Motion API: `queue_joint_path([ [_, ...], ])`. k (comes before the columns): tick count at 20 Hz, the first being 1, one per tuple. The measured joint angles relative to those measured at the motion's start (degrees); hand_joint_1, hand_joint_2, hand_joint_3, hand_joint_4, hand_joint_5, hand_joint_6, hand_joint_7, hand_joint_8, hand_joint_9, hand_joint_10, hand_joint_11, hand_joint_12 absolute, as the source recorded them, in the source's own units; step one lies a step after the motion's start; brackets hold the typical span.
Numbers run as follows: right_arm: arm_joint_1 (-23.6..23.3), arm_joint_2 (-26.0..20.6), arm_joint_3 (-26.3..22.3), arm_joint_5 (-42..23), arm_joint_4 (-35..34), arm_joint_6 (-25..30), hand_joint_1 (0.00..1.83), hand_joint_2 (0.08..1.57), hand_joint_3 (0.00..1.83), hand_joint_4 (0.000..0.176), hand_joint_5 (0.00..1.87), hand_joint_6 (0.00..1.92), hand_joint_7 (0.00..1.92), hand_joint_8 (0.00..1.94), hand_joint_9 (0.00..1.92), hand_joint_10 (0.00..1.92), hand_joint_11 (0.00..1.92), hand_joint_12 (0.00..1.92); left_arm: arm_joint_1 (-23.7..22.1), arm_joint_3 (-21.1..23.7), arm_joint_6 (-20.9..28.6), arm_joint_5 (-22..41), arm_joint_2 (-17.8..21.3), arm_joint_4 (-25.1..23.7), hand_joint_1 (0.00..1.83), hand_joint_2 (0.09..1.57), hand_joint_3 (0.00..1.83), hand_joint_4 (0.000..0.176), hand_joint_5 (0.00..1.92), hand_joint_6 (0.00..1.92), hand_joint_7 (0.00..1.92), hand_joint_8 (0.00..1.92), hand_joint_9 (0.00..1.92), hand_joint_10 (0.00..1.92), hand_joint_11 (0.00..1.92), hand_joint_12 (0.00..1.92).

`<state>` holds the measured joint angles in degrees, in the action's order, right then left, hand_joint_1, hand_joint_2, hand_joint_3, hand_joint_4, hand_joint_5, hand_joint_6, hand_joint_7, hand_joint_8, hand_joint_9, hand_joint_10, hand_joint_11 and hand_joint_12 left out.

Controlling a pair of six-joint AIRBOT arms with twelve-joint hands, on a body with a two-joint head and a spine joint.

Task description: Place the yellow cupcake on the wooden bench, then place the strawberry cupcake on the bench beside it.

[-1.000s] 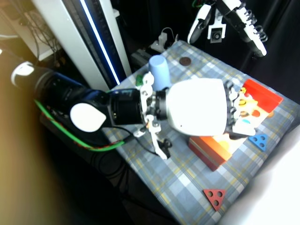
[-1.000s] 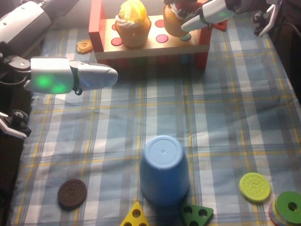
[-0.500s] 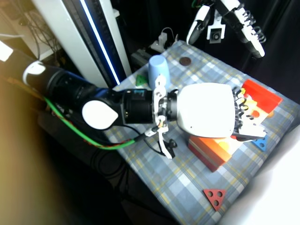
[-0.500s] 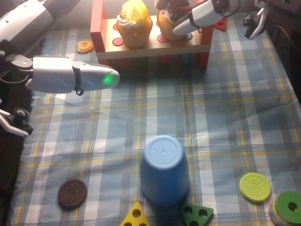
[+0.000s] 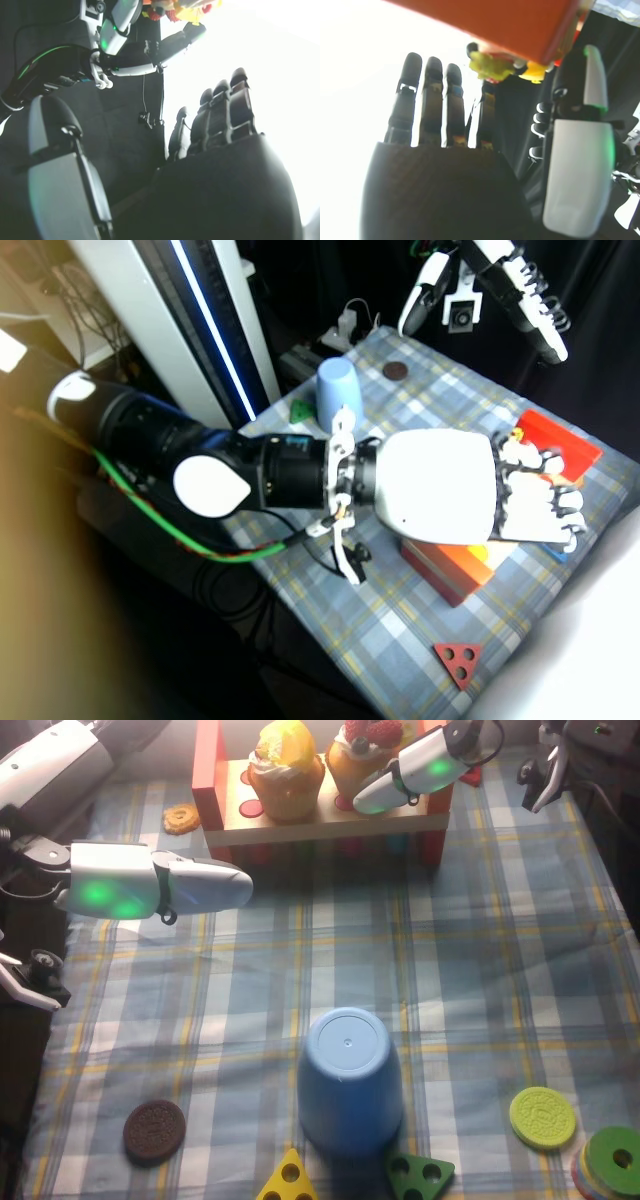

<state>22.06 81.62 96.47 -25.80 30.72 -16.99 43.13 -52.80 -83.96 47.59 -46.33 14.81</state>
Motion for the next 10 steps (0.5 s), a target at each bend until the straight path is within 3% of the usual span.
queue_joint_path([
  [2, 0.0, -0.5, -1.4, -1.0, -0.1, -0.1, 0.84, 0.85, 0.00, 0.131, 0.26, 0.00, 0.28, 0.00, 0.27, 0.00, 0.00, 0.81, 0.1, 0.0, 0.2, 0.3, 0.0, 0.5, 0.92, 0.78, 0.00, 0.176, 0.00, 0.00, 0.00, 0.00, 0.00, 0.00, 0.00, 0.00],
  [3, 0.0, -1.7, -3.0, -2.4, -0.7, -0.1, 0.77, 0.86, 0.00, 0.167, 0.17, 0.00, 0.17, 0.00, 0.19, 0.00, 0.00, 0.63, 0.6, 0.0, 1.2, 1.4, 0.0, 0.5, 0.89, 0.78, 0.00, 0.174, 0.00, 0.00, 0.00, 0.00, 0.00, 0.00, 0.00, 0.00],
  [4, 0.1, -4.2, -5.3, -5.3, -2.6, -0.2, 0.71, 0.83, 0.00, 0.174, 0.16, 0.00, 0.14, 0.00, 0.18, 0.00, 0.00, 0.60, 1.4, 0.0, 3.8, 2.8, 0.2, 0.7, 0.89, 0.78, 0.01, 0.156, 0.00, 0.00, 0.00, 0.00, 0.00, 0.00, 0.00, 0.00],
  [5, 0.6, -6.8, -7.2, -9.0, -5.1, -0.8, 0.77, 0.82, 0.00, 0.176, 0.11, 0.00, 0.06, 0.00, 0.08, 0.00, 0.00, 0.46, 2.0, 0.0, 6.2, 3.7, 0.5, 0.5, 0.84, 0.80, 0.01, 0.123, 0.00, 0.00, 0.00, 0.00, 0.00, 0.00, 0.00, 0.00],
  [6, 3.7, -12.7, -11.5, -17.5, -12.5, -5.1, 0.75, 0.85, 0.00, 0.163, 0.06, 0.00, 0.09, 0.01, 0.04, 0.00, 0.00, 0.21, 3.1, -0.7, 11.8, 6.2, 1.5, -0.5, 0.82, 0.82, 0.02, 0.104, 0.00, 0.00, 0.00, 0.00, 0.00, 0.00, 0.00, 0.00],
  [7, 5.0, -14.4, -12.9, -19.5, -14.6, -6.7, 0.77, 0.86, 0.00, 0.173, 0.02, 0.00, 0.03, 0.00, 0.01, 0.00, 0.00, 0.11, 3.3, -1.1, 13.7, 7.2, 1.6, -0.9, 0.82, 0.79, 0.00, 0.117, 0.00, 0.00, 0.00, 0.00, 0.00, 0.00, 0.00, 0.00],
  [8, 8.0, -17.0, -15.3, -22.8, -17.7, -8.5, 0.80, 0.83, 0.00, 0.149, 0.02, 0.00, 0.03, 0.00, 0.01, 0.00, 0.01, 0.10, 3.7, -1.8, 17.3, 9.1, 1.9, -0.9, 0.84, 0.79, 0.00, 0.102, 0.00, 0.00, 0.00, 0.00, 0.00, 0.00, 0.00, 0.00],
  [9, 10.9, -19.2, -17.3, -25.1, -19.6, -9.7, 0.80, 0.83, 0.00, 0.149, 0.02, 0.00, 0.03, 0.00, 0.01, 0.00, 0.01, 0.10, 4.3, -2.4, 20.3, 11.0, 2.0, -1.0, 0.84, 0.79, 0.00, 0.102, 0.00, 0.00, 0.00, 0.00, 0.00, 0.00, 0.00, 0.00],
  [10, 13.6, -21.0, -19.9, -28.5, -20.9, -10.2, 0.88, 0.83, 0.00, 0.154, 0.02, 0.00, 0.01, 0.00, 0.00, 0.00, 0.00, 0.02, 5.2, -2.4, 23.8, 13.9, 2.2, -1.4, 0.81, 0.79, 0.00, 0.080, 0.00, 0.00, 0.00, 0.00, 0.00, 0.00, 0.00, 0.00],
])
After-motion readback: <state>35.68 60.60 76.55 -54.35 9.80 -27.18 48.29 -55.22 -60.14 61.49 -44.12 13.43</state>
